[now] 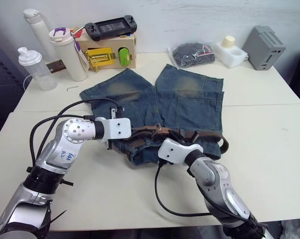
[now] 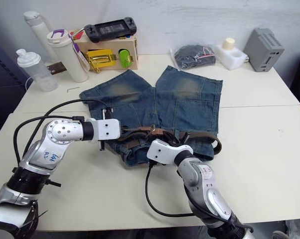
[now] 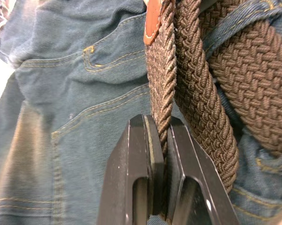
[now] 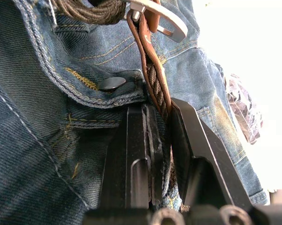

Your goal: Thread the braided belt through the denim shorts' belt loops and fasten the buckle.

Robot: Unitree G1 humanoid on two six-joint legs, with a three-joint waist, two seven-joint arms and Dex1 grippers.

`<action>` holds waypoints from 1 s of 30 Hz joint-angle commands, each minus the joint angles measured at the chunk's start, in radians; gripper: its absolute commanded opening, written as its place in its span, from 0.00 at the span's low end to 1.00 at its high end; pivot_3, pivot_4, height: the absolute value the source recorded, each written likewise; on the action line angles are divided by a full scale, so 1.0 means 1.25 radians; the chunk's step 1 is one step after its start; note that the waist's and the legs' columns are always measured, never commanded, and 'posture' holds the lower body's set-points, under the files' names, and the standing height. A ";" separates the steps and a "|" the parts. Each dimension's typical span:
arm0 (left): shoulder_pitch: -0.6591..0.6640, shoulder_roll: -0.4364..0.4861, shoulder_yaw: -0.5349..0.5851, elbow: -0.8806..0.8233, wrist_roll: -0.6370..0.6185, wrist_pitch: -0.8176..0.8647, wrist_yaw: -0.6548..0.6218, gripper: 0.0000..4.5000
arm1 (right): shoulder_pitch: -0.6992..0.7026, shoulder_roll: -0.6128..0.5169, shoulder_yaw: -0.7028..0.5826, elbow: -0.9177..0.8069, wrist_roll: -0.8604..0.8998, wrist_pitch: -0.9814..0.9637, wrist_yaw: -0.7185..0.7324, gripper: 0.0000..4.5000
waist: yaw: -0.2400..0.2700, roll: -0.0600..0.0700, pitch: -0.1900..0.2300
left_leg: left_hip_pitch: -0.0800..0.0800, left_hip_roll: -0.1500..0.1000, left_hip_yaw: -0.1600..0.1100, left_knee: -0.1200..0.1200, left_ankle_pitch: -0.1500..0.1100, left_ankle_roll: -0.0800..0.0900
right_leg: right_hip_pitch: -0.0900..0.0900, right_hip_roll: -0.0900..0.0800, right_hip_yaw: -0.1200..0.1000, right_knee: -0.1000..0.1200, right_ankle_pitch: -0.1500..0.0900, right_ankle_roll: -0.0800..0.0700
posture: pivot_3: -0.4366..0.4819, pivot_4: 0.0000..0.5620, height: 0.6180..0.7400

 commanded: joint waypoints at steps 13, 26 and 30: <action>-0.043 -0.024 -0.028 -0.006 0.068 -0.082 -0.002 0.00 | -0.002 0.014 -0.017 -0.018 -0.014 -0.025 0.005 0.01 | -0.001 0.000 0.000 | 0.000 0.000 0.000 0.000 0.000 0.000 | -0.001 0.000 0.000 0.001 0.000 0.000 | 0.48 0.27 0.95; -0.072 -0.203 -0.108 0.061 0.072 -0.036 0.007 0.00 | 0.013 0.004 -0.020 -0.008 -0.014 -0.039 0.017 0.01 | 0.001 0.000 0.000 | 0.000 -0.001 0.000 0.001 0.000 0.000 | -0.001 0.000 0.000 0.002 0.000 0.000 | 0.48 0.27 0.95; -0.051 -0.250 -0.139 0.111 0.078 -0.042 0.012 0.00 | 0.020 0.003 -0.034 -0.005 0.016 -0.022 0.054 0.01 | 0.000 0.000 0.000 | 0.000 -0.001 0.000 0.001 0.000 0.000 | -0.001 0.000 0.000 0.002 0.000 0.000 | 0.48 0.27 0.95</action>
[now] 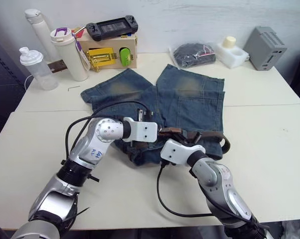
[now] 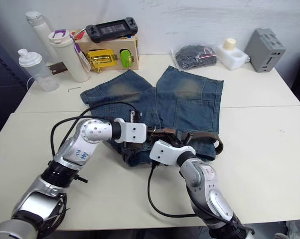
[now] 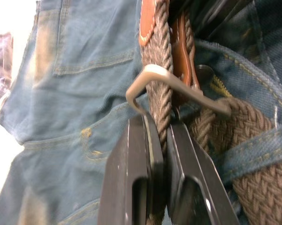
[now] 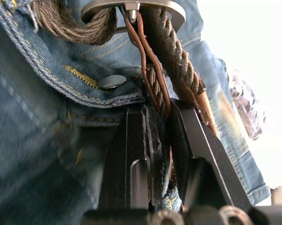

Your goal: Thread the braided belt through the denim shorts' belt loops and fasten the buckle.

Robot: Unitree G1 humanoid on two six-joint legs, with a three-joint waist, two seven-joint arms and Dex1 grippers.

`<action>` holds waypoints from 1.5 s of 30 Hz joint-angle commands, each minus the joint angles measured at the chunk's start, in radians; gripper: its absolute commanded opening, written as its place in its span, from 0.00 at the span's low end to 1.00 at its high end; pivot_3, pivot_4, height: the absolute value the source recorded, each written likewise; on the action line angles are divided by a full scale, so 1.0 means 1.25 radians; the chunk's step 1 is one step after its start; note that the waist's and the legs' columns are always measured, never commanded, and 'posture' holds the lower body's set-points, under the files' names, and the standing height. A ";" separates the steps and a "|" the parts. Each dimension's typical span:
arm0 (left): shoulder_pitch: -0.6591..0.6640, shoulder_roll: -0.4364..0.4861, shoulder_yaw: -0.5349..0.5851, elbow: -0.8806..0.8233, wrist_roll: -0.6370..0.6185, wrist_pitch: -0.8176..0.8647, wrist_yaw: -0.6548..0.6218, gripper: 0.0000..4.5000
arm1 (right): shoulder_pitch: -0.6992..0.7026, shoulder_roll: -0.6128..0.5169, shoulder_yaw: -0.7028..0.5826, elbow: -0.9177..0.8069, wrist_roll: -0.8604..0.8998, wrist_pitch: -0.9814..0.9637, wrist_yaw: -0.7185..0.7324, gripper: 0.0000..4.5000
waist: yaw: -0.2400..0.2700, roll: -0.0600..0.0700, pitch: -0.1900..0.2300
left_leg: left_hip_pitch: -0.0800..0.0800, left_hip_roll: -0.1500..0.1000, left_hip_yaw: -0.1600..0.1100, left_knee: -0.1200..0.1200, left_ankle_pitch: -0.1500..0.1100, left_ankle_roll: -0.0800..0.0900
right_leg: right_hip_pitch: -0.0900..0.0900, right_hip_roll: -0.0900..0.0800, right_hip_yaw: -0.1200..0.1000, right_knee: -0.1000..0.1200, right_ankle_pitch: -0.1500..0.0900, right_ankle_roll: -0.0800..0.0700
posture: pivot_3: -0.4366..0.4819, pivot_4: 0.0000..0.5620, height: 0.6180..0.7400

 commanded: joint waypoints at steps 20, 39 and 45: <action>0.065 -0.132 -0.084 0.144 0.015 -0.080 0.075 0.00 | -0.054 -0.115 -0.343 -0.229 0.362 0.214 0.348 0.98 | 0.026 -0.001 -0.002 | 0.001 -0.002 -0.003 0.006 -0.001 0.002 | 0.006 -0.001 0.000 -0.004 0.000 0.000 | 0.48 0.27 0.95; 0.066 -0.146 -0.077 0.138 0.009 -0.074 0.076 0.00 | -0.023 -0.289 -0.273 -0.081 0.285 -0.070 0.233 0.98 | 0.035 -0.001 -0.002 | 0.001 -0.003 -0.002 0.009 -0.002 0.003 | 0.007 -0.002 0.001 -0.005 0.000 0.000 | 0.48 0.27 0.95; 0.065 -0.147 -0.077 0.145 0.008 -0.077 0.074 0.00 | 0.002 -0.305 -0.282 -0.094 0.292 -0.089 0.234 0.98 | 0.038 -0.001 -0.002 | 0.001 -0.003 -0.001 0.009 -0.002 0.003 | 0.007 -0.002 0.001 -0.005 0.000 0.000 | 0.48 0.27 0.95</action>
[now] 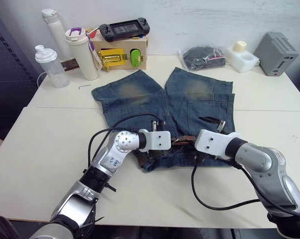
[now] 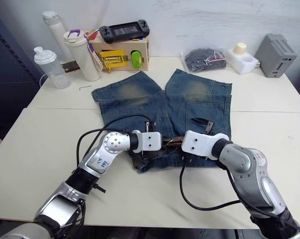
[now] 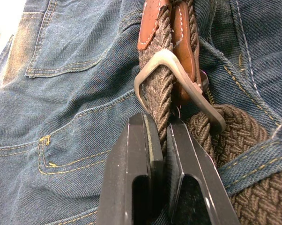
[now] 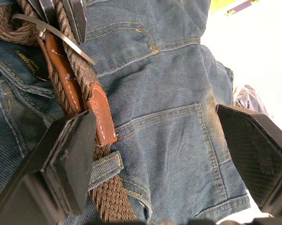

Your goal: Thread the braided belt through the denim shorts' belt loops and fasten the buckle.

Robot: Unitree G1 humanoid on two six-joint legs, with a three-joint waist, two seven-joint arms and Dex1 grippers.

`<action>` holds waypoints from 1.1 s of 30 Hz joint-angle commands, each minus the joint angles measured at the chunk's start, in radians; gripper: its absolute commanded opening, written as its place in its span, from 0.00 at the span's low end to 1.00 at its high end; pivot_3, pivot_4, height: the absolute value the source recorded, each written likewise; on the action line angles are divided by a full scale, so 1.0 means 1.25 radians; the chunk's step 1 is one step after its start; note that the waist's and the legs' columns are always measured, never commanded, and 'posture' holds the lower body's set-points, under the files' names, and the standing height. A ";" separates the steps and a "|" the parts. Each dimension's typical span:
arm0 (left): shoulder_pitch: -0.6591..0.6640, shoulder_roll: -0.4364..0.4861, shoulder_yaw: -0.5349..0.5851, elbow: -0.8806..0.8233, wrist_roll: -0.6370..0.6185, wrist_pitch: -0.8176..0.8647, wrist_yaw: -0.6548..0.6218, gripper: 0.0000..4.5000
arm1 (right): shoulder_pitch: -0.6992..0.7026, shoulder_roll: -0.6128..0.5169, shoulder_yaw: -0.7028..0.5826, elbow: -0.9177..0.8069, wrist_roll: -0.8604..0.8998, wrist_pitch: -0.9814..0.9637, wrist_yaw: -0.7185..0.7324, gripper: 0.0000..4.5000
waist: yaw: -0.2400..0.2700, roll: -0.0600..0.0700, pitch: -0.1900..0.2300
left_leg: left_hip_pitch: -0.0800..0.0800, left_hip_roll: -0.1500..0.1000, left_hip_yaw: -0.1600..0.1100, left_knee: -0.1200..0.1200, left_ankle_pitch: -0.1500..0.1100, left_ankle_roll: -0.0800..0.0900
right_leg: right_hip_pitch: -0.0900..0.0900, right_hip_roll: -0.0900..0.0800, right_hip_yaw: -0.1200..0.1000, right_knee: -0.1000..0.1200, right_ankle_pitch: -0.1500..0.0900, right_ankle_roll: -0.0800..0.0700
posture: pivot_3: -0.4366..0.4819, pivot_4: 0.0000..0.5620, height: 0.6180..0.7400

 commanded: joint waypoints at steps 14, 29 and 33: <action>0.027 -0.015 -0.042 0.019 -0.001 -0.006 -0.015 0.00 | 0.030 -0.020 0.018 0.007 -0.034 -0.042 -0.042 0.98 | 0.006 0.000 0.000 | 0.000 0.000 0.000 0.000 0.000 0.000 | 0.000 0.000 0.000 -0.001 0.000 0.000 | 0.48 0.27 0.95; 0.027 -0.007 -0.039 0.019 0.004 -0.017 -0.008 0.00 | 0.062 -0.016 0.058 0.010 -0.048 -0.045 -0.045 0.01 | 0.006 0.000 0.000 | 0.000 0.000 0.000 0.000 0.000 0.000 | 0.000 0.000 0.000 -0.001 0.000 0.000 | 0.48 0.27 0.95; 0.019 -0.004 -0.033 0.023 0.010 -0.063 0.019 0.00 | 0.065 -0.014 0.060 0.011 -0.050 -0.046 -0.046 0.01 | 0.006 0.000 0.000 | 0.000 0.000 0.000 0.000 0.000 0.000 | 0.000 0.000 0.000 -0.001 0.000 0.000 | 0.48 0.27 0.95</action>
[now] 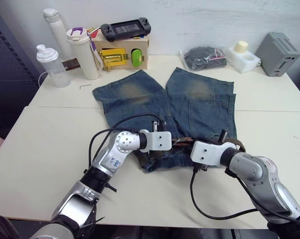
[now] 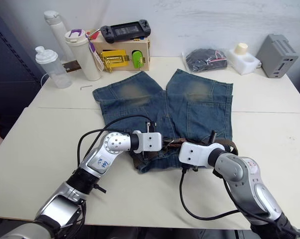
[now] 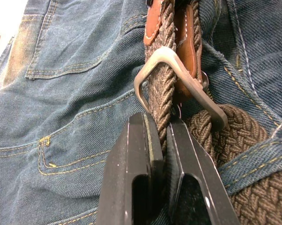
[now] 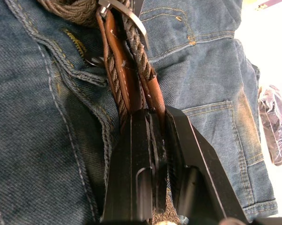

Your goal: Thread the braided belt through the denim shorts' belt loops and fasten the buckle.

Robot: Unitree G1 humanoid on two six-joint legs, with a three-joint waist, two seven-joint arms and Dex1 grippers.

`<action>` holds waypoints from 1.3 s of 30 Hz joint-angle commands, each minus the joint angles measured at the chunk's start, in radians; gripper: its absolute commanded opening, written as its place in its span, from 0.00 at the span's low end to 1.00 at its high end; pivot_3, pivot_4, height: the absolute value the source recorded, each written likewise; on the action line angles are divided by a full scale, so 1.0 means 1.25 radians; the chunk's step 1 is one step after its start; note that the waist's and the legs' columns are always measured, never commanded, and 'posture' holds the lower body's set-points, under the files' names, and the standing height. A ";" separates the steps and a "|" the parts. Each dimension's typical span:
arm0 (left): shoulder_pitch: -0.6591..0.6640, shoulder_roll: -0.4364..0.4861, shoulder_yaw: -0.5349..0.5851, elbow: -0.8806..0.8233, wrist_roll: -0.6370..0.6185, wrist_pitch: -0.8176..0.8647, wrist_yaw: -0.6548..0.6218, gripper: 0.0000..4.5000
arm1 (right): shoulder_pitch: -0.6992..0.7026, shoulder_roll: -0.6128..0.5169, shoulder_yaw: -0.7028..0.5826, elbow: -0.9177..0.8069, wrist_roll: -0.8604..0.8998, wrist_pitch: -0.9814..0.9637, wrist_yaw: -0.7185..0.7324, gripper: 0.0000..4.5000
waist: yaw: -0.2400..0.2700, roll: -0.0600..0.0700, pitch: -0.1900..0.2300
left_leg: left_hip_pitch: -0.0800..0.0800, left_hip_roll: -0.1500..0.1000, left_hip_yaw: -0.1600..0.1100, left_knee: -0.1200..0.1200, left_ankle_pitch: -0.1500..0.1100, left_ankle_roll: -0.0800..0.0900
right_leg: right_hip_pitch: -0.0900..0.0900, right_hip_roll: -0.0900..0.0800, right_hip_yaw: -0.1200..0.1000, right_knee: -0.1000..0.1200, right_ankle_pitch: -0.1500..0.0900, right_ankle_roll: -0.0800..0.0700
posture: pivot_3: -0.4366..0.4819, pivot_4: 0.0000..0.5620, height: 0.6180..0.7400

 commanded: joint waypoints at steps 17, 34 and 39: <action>0.222 0.055 0.284 -0.319 -0.428 0.377 -0.076 0.99 | 0.009 0.000 -0.007 -0.006 -0.008 -0.003 -0.007 0.00 | -0.021 -0.001 0.001 | -0.001 0.002 0.000 -0.002 0.000 0.000 | -0.002 0.001 0.000 0.000 0.000 0.000 | 0.48 0.27 0.95; 0.253 0.087 0.167 -0.294 -0.409 0.416 -0.021 0.07 | 0.009 -0.006 -0.039 -0.001 0.015 -0.003 -0.007 0.00 | -0.020 0.000 0.002 | -0.001 0.002 0.000 -0.002 0.000 -0.001 | 0.000 0.001 0.000 -0.004 0.000 0.000 | 0.48 0.27 0.95; 0.257 0.136 0.070 -0.195 -0.283 0.314 -0.002 0.07 | 0.056 -0.037 -0.123 -0.013 0.046 -0.017 -0.007 0.00 | -0.017 0.000 0.002 | 0.000 0.002 0.000 -0.003 0.000 -0.001 | 0.001 0.001 0.000 -0.004 0.000 0.000 | 0.48 0.27 0.95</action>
